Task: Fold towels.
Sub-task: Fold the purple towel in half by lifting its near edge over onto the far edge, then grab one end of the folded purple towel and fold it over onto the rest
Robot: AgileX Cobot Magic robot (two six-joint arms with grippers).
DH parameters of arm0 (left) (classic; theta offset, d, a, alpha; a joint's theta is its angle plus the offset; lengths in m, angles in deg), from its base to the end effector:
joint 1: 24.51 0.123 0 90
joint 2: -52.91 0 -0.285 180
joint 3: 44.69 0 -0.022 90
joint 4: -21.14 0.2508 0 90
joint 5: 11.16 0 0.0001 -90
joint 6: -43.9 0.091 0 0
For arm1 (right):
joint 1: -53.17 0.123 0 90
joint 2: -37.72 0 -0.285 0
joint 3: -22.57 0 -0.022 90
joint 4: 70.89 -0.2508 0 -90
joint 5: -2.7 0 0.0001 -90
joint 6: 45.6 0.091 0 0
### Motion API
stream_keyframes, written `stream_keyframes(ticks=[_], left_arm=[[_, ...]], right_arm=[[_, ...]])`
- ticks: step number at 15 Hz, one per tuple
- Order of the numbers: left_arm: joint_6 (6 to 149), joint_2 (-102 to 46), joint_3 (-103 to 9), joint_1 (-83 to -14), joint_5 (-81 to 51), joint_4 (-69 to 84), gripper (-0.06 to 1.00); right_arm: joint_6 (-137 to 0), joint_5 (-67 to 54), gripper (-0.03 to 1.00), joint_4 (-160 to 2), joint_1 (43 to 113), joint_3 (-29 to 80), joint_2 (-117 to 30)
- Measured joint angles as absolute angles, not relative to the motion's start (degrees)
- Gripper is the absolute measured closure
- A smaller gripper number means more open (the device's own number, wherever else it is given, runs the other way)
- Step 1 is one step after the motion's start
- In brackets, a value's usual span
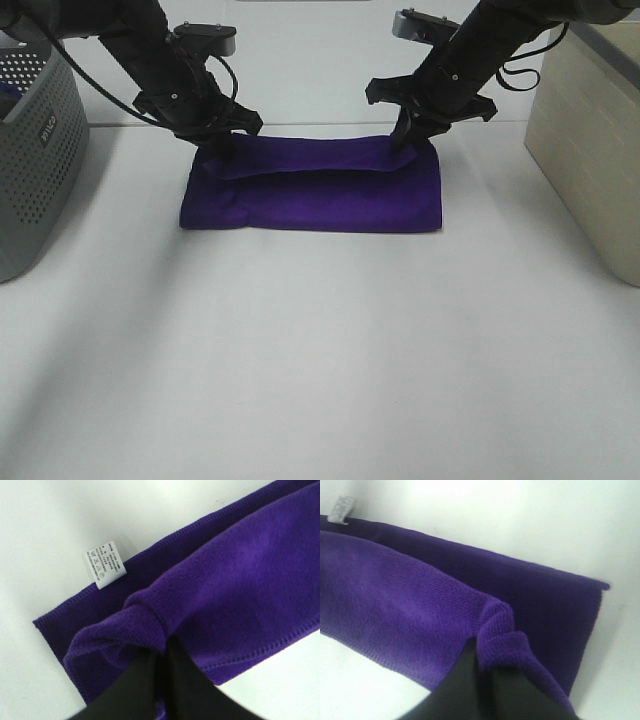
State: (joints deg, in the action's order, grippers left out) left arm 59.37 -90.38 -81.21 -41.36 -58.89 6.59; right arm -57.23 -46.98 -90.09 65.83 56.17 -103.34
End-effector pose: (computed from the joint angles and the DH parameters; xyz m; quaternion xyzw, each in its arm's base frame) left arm 0.4877 -0.1654 0.1620 0.2093 0.9466 -0.1128 0.2176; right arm 0.4867 0.1327 0.1677 -0.1246 0.9618 0.1478 0.1941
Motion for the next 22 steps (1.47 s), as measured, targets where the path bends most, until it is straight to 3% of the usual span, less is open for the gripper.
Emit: stream_keyframes(ticks=[7, 10, 11, 12, 13, 14, 16, 19, 22], left_arm=[[59.71, -92.79, -81.38, -41.36, -59.00, 9.34, 0.92], [59.71, -92.85, -81.38, -41.36, -58.94, 10.71, 0.78], [59.42, -92.85, -81.38, -41.36, -59.34, 11.46, 0.54], [58.51, -92.85, -81.38, -41.36, -60.49, 12.03, 0.39], [58.51, -92.85, -81.38, -41.36, -60.49, 12.03, 0.39], [57.42, -92.85, -81.38, -41.36, -61.46, 13.17, 0.29], [55.18, -92.85, -81.55, -41.36, -63.87, 14.32, 0.24], [52.89, -92.90, -85.56, -40.50, -72.01, 13.81, 0.23], [54.84, -93.30, -86.14, -33.22, -75.79, 2.58, 0.23]], right_arm=[[-57.00, -46.98, 0.94, -85.62, 65.83, 58.69, -106.95], [-57.00, -46.98, 0.91, -85.56, 65.83, 58.75, -107.01], [-56.37, -47.67, 0.72, -85.33, 65.83, 58.75, -107.01], [-55.63, -48.12, 0.55, -84.87, 65.83, 58.75, -107.01], [-55.63, -48.12, 0.55, -84.87, 65.83, 58.75, -107.01], [-55.23, -48.52, 0.41, -84.24, 65.83, 58.75, -107.01], [-55.00, -49.90, 0.21, -84.07, 65.83, 58.75, -107.01], [-54.71, -55.63, 0.16, -84.01, 65.83, 59.72, -106.32], [-53.51, -60.33, 0.16, -84.41, 65.83, 61.44, -102.60]])
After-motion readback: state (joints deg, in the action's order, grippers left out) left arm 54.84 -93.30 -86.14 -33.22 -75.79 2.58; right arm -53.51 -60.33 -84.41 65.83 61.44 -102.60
